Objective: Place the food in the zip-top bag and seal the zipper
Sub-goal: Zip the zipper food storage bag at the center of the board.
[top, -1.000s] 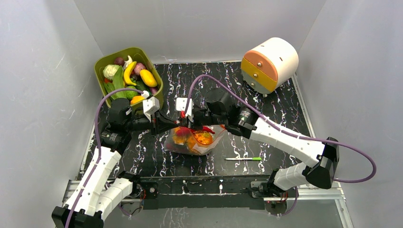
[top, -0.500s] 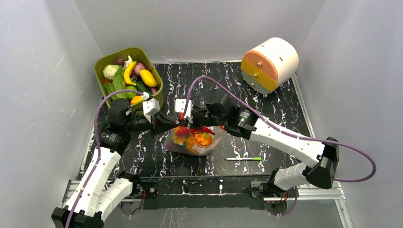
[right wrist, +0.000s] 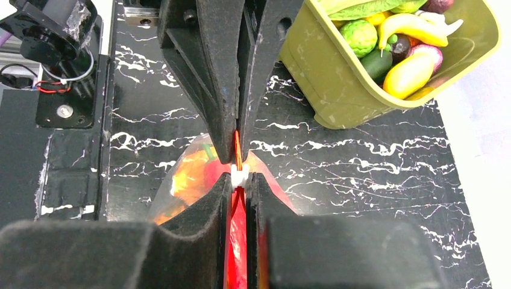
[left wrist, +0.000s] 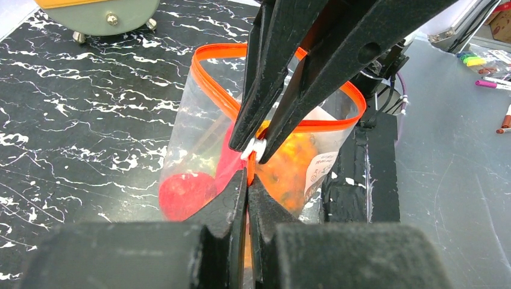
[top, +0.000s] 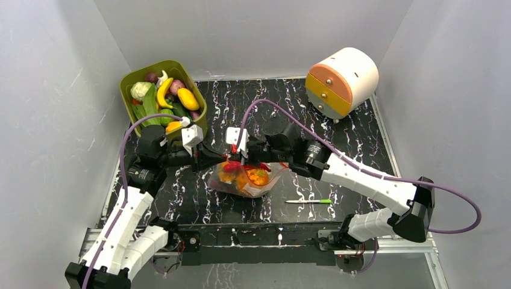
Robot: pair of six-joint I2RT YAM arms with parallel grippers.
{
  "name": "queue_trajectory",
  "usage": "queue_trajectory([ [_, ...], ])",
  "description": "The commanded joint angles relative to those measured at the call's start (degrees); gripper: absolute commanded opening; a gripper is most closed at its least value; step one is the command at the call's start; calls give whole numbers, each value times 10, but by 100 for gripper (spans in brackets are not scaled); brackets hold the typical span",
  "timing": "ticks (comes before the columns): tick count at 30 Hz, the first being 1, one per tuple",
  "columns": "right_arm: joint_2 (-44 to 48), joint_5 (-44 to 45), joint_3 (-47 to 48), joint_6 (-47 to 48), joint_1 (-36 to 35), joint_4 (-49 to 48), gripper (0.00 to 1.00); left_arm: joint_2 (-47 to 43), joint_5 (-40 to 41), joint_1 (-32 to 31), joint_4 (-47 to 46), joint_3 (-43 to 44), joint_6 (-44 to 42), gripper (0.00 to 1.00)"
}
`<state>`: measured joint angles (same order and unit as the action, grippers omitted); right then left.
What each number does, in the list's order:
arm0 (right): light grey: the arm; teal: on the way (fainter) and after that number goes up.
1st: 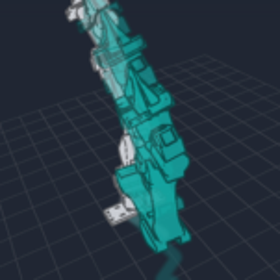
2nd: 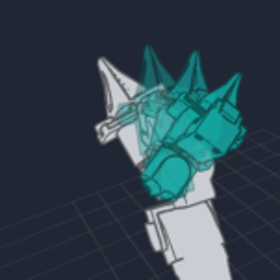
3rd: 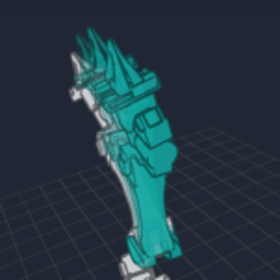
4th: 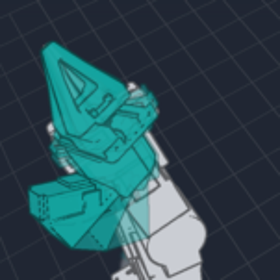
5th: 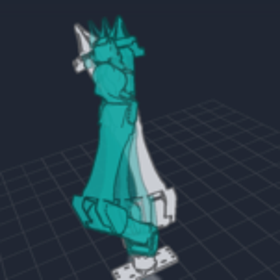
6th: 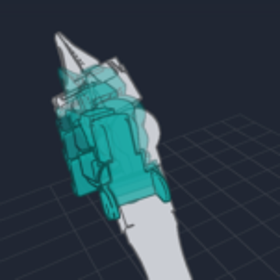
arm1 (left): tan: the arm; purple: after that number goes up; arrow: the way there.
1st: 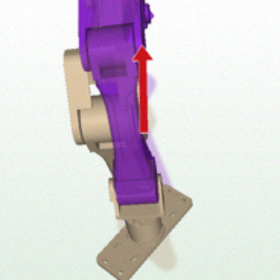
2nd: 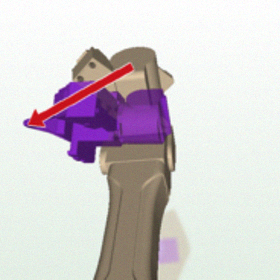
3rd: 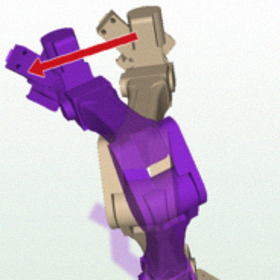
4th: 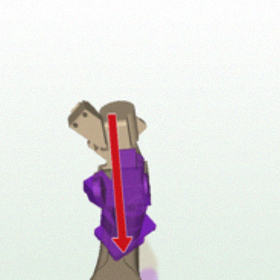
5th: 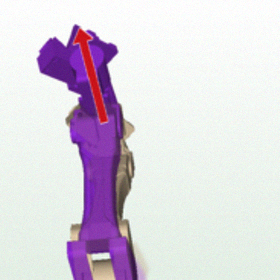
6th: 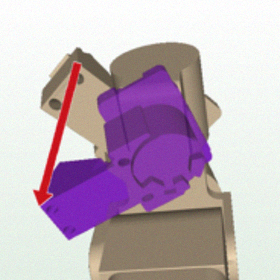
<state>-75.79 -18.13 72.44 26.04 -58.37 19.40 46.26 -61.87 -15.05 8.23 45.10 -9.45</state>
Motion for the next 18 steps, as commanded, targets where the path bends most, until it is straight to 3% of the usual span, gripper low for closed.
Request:
queue_trajectory([
  [1,26,40,-1,1,17,18,0,-17,-3,3,-2,17,7,0],
  [15,34,8,19,-10,21,30,0,-19,-20,3,-110,-2,96,0],
  [18,35,-12,18,-17,21,11,0,-12,-46,3,-121,-15,97,21],
])
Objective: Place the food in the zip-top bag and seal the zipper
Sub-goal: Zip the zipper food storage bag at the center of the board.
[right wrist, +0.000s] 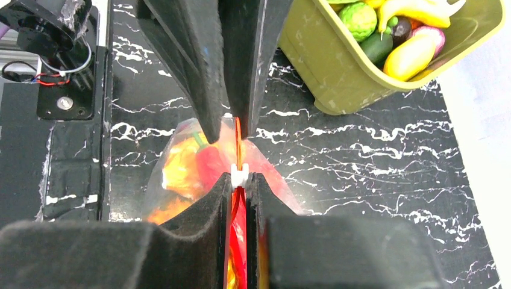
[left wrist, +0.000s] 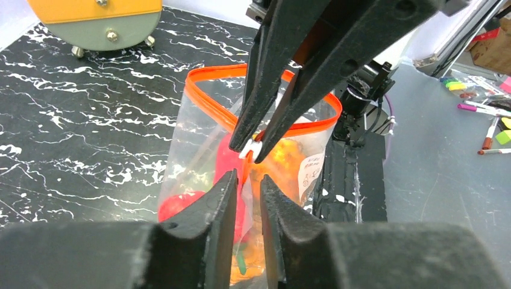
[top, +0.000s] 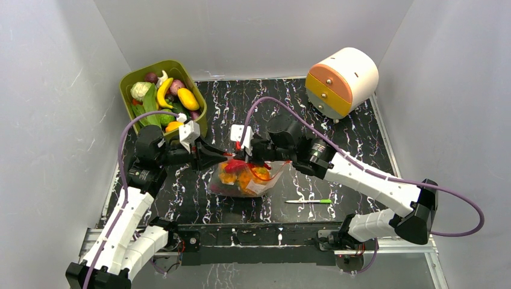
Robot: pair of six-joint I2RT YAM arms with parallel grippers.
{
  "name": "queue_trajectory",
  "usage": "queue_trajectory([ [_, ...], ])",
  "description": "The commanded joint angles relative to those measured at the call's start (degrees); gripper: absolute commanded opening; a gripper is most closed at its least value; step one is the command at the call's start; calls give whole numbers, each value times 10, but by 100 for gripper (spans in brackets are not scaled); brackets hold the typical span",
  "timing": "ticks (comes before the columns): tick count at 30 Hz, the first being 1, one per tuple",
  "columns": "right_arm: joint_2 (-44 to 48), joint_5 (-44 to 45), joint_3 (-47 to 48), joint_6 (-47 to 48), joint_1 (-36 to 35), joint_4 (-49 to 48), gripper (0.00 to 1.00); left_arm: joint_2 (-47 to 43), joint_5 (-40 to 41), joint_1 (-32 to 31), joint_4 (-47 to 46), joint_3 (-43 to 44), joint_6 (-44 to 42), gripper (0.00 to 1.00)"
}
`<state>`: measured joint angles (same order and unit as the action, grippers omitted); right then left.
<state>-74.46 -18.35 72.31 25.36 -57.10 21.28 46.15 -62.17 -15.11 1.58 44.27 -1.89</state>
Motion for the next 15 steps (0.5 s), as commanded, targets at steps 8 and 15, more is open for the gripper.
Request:
queue_trajectory([
  [8,16,-27,21,-19,9,-21,0,-2,-55,4,-14,-4,-33,43],
  [15,12,-41,21,-27,9,-30,0,23,-57,4,-47,-10,-34,42],
])
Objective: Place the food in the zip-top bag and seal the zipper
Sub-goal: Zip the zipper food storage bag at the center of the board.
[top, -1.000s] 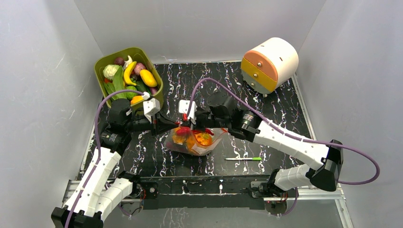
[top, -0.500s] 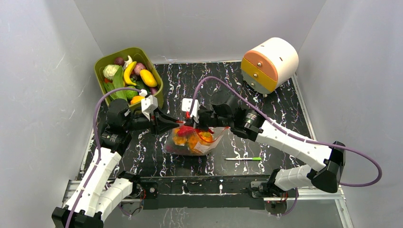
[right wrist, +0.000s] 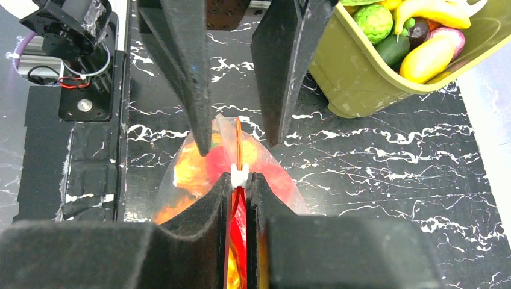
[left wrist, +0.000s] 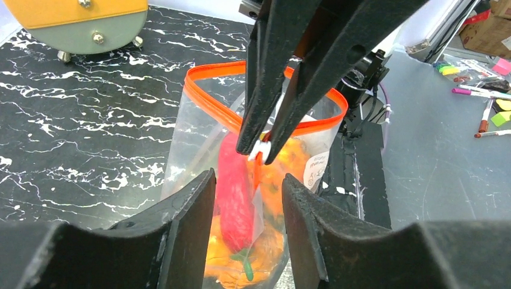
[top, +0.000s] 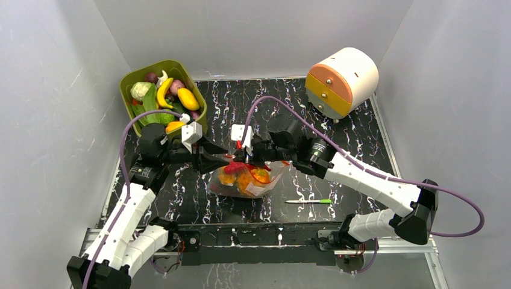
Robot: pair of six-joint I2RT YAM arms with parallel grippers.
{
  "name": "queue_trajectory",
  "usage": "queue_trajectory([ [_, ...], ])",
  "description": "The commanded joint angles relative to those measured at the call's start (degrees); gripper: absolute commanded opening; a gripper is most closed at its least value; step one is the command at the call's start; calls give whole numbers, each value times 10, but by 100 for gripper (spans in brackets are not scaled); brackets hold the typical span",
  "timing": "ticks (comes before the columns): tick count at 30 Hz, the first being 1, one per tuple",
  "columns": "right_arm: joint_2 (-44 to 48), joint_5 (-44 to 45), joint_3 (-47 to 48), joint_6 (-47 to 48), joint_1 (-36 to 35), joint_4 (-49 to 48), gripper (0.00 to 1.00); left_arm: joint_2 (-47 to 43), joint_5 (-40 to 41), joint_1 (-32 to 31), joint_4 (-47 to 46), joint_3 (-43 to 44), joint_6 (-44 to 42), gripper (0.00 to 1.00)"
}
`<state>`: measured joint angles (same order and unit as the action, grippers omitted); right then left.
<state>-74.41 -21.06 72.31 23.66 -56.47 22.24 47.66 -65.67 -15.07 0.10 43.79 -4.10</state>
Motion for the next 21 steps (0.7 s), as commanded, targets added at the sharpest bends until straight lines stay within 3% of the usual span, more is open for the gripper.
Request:
queue_trajectory([
  [1,11,-14,21,-11,2,-40,0,13,-26,3,-38,-4,-9,37],
  [5,8,-16,19,-15,2,-41,0,21,-25,3,-56,0,8,2],
  [21,61,64,-22,-7,17,29,0,-25,46,3,-55,15,72,0],
])
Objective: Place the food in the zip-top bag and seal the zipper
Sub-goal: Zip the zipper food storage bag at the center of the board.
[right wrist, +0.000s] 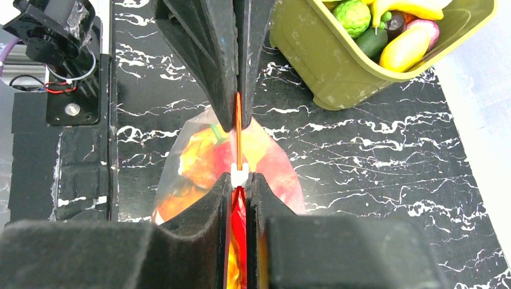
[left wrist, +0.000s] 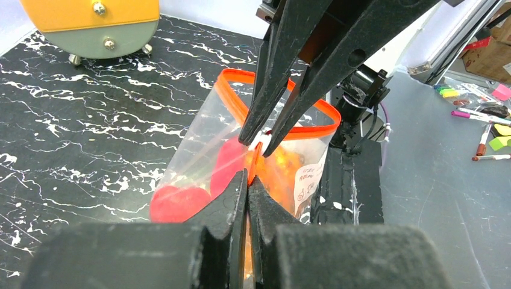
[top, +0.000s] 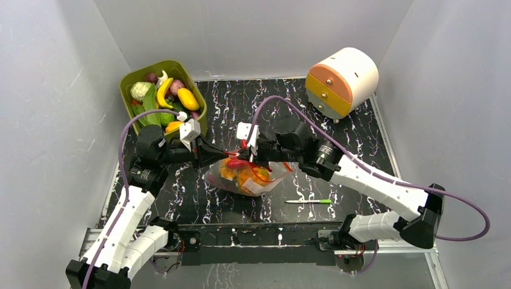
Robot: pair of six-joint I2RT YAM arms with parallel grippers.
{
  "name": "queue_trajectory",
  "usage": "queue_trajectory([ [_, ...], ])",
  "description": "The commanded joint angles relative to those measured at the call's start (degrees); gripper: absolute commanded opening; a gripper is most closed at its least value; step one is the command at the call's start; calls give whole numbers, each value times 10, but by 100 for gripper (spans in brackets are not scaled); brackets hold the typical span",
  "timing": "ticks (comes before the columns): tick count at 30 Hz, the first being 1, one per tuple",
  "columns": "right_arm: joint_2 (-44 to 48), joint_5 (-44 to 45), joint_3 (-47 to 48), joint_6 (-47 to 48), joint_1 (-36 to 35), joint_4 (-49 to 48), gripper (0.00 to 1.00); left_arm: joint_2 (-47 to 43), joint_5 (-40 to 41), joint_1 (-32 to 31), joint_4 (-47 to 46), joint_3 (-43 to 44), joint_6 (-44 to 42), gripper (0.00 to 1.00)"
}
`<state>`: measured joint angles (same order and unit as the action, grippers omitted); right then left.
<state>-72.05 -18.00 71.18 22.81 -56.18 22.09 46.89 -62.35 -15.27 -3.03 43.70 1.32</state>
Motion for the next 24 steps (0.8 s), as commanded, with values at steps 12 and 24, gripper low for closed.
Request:
queue_trajectory([
  [12,79,40,-30,0,23,63,0,-20,18,5,-84,-3,66,0],
  [24,59,-21,-9,-9,23,13,0,-2,-55,5,-322,-98,192,35],
])
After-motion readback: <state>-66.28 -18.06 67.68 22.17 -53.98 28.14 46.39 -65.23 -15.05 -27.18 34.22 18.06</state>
